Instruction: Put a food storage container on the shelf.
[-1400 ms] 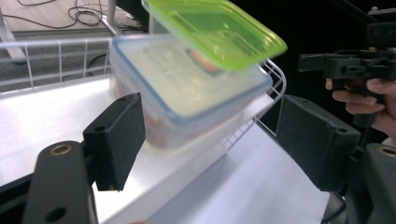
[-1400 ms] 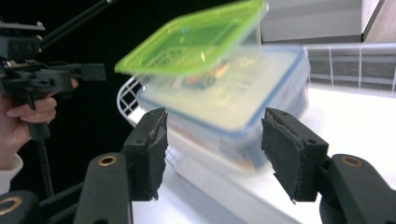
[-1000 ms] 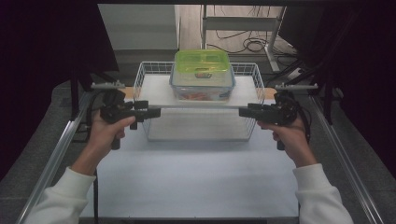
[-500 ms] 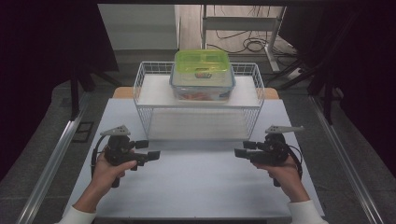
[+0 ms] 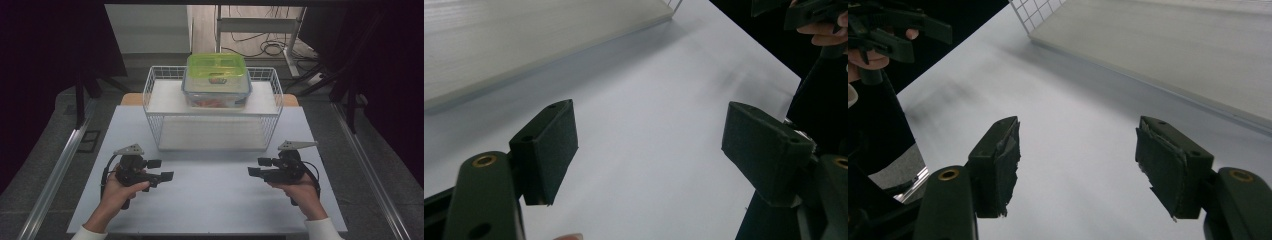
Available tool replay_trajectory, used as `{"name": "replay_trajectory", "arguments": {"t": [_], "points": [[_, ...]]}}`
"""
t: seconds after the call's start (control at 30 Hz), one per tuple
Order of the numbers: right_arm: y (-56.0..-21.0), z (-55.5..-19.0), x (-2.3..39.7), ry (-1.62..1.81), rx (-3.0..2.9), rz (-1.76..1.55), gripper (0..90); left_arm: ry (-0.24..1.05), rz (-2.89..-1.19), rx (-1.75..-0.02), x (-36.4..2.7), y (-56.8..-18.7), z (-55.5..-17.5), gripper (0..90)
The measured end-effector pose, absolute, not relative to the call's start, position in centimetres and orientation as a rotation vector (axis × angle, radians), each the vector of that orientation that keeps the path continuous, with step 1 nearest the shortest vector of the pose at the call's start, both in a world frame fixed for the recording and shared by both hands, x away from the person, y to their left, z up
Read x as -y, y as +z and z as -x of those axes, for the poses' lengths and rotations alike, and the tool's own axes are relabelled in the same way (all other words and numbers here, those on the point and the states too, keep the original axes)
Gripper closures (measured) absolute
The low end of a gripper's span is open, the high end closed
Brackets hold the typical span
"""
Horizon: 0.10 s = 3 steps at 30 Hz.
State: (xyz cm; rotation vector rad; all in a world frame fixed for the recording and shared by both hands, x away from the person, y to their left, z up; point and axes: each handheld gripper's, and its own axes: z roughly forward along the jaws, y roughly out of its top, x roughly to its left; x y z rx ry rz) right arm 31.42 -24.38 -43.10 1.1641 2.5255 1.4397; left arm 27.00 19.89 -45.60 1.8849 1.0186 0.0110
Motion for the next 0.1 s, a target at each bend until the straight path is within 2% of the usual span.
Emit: {"name": "replay_trajectory", "arguments": {"t": [0.1], "points": [[-43.38,-31.32,24.59,1.443,-2.509,-1.165,32.0,0.011,-1.879,-1.025,-20.1,-45.75,-26.9,21.5]]}}
